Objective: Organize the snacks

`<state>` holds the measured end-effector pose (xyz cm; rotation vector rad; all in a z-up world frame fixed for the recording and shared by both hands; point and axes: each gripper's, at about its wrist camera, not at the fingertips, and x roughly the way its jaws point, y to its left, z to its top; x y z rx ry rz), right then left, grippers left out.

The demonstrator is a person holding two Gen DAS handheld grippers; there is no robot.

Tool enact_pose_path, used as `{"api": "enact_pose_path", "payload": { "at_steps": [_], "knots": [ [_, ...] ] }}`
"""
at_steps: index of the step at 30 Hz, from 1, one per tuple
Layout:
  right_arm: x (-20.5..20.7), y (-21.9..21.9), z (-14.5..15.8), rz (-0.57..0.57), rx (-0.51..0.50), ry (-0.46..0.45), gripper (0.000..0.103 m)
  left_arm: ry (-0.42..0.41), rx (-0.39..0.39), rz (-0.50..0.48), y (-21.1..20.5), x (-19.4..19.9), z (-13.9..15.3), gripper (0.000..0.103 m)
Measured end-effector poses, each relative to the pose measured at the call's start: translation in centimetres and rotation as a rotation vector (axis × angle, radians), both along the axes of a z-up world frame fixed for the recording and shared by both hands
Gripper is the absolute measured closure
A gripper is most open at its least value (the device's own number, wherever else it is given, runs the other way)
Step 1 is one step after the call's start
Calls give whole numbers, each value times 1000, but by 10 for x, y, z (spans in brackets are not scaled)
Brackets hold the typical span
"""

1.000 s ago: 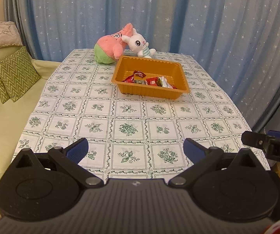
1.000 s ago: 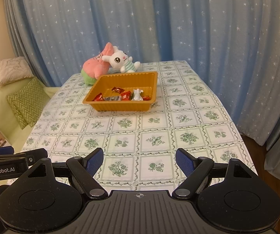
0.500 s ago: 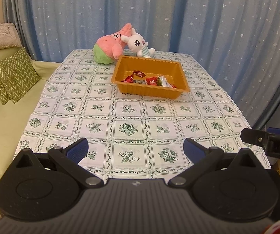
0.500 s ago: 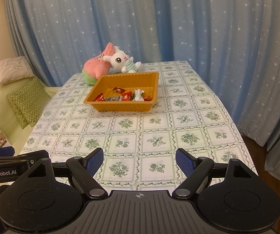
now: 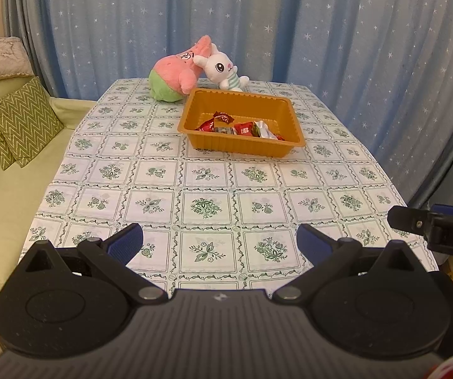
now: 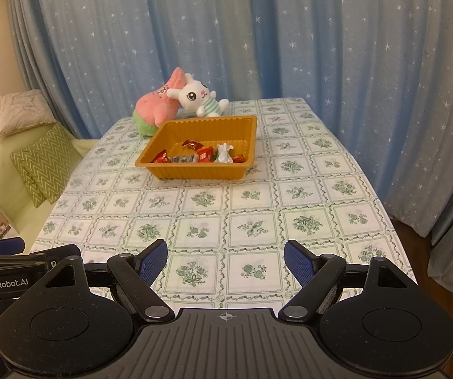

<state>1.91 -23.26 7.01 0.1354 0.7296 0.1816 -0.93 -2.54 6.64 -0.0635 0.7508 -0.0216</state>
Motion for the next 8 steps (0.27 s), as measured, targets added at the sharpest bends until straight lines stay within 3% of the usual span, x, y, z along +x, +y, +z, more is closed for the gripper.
{"api": "enact_pose_path", "payload": {
  "at_steps": [8],
  "knots": [
    [0,0,-1,1,2,0,22,-9,-2,4,1,0,-2,0]
  ]
}}
